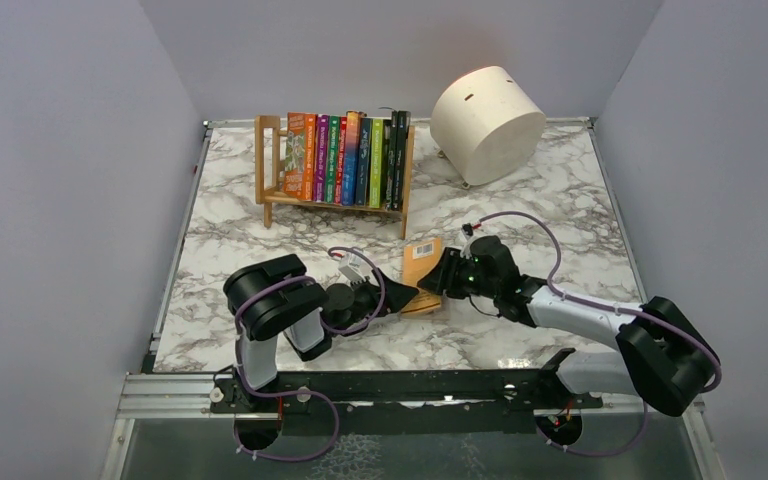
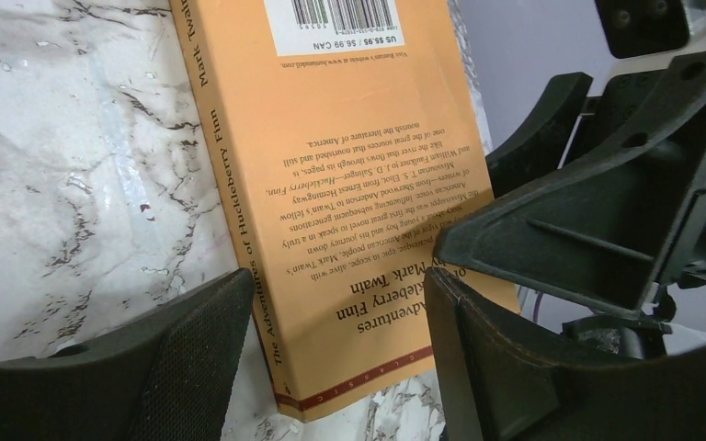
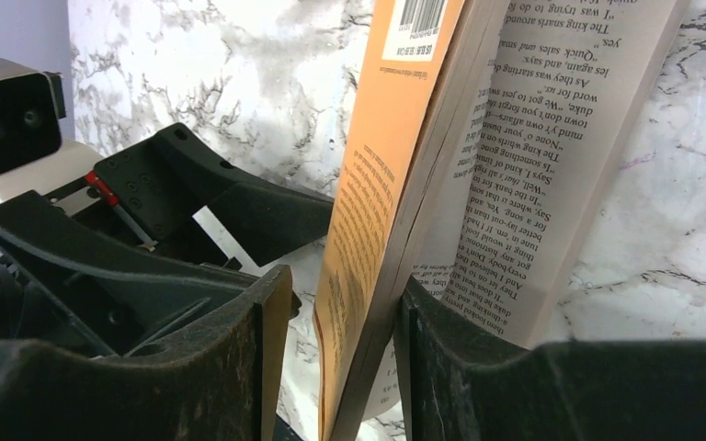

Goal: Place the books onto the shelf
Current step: Pick up the book from the center of the board.

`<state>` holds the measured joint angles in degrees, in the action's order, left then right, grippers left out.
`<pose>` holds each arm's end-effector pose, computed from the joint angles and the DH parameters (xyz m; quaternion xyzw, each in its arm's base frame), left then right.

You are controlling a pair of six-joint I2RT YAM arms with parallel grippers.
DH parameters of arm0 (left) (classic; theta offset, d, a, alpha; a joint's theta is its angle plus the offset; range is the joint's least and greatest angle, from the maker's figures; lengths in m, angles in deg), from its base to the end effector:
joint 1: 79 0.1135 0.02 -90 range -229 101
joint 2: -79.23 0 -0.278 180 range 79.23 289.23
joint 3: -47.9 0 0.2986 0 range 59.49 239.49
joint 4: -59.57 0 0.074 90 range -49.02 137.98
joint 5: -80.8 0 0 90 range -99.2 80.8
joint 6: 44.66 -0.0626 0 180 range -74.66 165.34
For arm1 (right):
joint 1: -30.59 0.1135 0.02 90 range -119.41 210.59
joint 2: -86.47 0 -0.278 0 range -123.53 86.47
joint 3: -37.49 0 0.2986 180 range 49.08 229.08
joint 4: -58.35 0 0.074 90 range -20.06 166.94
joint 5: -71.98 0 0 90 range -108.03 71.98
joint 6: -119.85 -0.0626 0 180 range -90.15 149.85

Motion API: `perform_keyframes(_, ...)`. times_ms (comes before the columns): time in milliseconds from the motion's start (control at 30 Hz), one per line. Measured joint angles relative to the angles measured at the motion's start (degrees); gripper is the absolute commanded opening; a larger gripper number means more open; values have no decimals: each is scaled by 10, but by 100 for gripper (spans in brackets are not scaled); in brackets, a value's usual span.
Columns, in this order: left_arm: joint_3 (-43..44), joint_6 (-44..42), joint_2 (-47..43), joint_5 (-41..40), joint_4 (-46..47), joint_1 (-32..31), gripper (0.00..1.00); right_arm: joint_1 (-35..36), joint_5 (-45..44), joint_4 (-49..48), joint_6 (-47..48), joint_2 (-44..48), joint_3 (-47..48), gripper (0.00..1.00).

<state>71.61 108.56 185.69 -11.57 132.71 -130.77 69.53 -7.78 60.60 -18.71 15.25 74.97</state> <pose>0.1698 -0.2113 0.0611 -0.0895 0.7585 -0.5357 0.3601 0.2174 0.1900 0.1312 0.0340 0.8877 0.3702 0.2717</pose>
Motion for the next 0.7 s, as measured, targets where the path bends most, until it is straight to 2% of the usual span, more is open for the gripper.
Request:
perform_keyframes(433,0,7,18,24,30,7,61,0,8,-23,-3,-33,1,42)
perform_keyframes(700,0,5,11,30,23,8,61,0,7,9,2,10,10,42)
